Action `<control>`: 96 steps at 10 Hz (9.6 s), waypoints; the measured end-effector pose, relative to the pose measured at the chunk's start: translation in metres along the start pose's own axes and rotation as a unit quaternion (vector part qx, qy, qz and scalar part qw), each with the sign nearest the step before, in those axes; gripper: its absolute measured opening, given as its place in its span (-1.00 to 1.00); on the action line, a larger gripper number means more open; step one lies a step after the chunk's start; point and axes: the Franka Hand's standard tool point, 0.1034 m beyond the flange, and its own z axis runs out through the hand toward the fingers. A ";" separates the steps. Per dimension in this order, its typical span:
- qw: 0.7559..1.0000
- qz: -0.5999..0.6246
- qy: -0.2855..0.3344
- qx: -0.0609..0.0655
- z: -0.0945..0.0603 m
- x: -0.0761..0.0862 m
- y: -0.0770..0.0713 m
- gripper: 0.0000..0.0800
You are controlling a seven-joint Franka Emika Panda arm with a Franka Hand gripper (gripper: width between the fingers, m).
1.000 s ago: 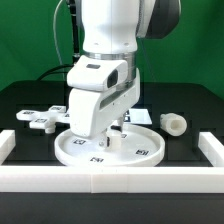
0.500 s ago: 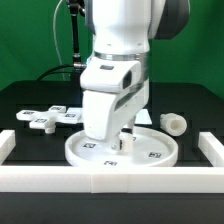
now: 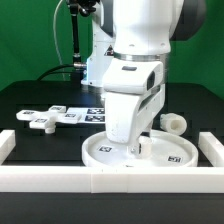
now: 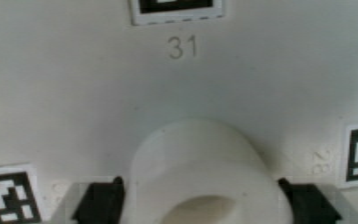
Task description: Assemble round table
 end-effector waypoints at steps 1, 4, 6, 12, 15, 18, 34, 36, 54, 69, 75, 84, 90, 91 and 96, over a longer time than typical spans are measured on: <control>1.000 0.003 0.001 0.000 0.000 0.005 -0.002 0.02; 1.000 0.012 0.000 0.000 0.000 0.013 -0.005 0.02; 1.000 0.016 0.000 0.000 0.000 0.013 -0.005 0.02; 0.999 0.039 0.002 -0.012 -0.030 0.008 -0.016 0.62; 0.991 0.128 0.010 -0.027 -0.051 -0.004 -0.045 0.62; 0.984 0.175 0.010 -0.026 -0.051 -0.004 -0.058 0.62; 0.833 0.549 -0.064 0.042 -0.038 0.023 -0.101 0.62; 0.811 0.565 -0.128 0.085 -0.034 0.027 -0.105 0.62; 0.744 0.502 -0.372 0.237 0.015 0.030 -0.134 0.53; 0.793 0.450 -0.318 0.260 -0.051 0.024 -0.091 0.02; 0.863 0.459 -0.142 0.157 -0.082 0.032 -0.046 0.02; 0.871 0.459 0.155 -0.083 -0.103 0.027 -0.011 0.02; 0.868 0.449 0.179 -0.111 -0.092 0.017 -0.008 0.02; 0.869 0.449 0.176 -0.110 -0.087 0.016 -0.009 0.02; 0.869 0.450 0.173 -0.108 -0.078 0.015 -0.011 0.02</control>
Offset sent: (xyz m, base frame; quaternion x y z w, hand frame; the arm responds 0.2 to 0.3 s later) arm 0.0102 0.0165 -0.0042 -0.0019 0.0005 0.0194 0.9998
